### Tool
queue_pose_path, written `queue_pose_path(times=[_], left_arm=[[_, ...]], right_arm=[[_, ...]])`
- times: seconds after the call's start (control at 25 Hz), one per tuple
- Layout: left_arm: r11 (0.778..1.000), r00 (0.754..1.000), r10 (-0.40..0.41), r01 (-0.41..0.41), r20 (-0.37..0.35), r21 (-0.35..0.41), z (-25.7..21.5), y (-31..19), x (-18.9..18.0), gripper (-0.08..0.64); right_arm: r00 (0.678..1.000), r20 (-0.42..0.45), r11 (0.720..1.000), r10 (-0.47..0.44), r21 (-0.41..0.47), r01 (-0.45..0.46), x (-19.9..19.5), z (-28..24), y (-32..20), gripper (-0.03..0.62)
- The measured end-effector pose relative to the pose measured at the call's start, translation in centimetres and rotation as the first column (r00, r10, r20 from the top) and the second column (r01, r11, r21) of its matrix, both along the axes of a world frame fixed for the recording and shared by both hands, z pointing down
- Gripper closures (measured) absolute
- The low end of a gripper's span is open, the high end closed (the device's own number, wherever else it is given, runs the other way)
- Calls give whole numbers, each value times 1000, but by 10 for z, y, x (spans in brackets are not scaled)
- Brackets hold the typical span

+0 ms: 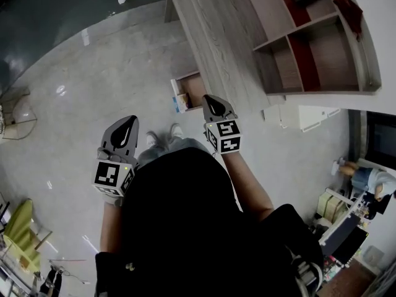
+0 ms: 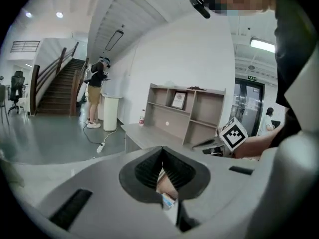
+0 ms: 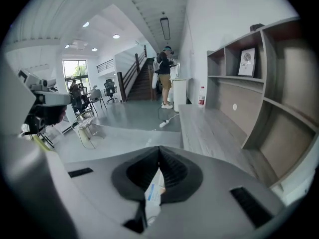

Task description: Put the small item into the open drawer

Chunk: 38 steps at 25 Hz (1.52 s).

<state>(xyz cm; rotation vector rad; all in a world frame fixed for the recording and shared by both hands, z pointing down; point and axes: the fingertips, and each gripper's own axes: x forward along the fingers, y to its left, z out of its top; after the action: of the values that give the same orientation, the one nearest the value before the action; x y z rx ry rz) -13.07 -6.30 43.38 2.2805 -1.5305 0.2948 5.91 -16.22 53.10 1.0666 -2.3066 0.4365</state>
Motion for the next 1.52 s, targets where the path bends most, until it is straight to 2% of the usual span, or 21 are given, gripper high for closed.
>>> queue_pose_path(times=[0.24,0.56,1.04,1.52], left_arm=[[997,998,56,-55,-19,57,-12,-13,8,557],[990,994,103,-98,-37,106,-24,-18,21,557],[975,982,179,-170,-51,143,-37,-22,46,557],[971,980,193,-183,-55,152,-40,-26,49,557]], right_arm=[[999,35,990,4,139,-9,9,-59,7,580],[992,121,968,38,242,-67,31,-111,24,580],[989,146,948,24,310,-69,50,-145,54,580],[990,135,942,33,328,-76,49,-146,55,580]])
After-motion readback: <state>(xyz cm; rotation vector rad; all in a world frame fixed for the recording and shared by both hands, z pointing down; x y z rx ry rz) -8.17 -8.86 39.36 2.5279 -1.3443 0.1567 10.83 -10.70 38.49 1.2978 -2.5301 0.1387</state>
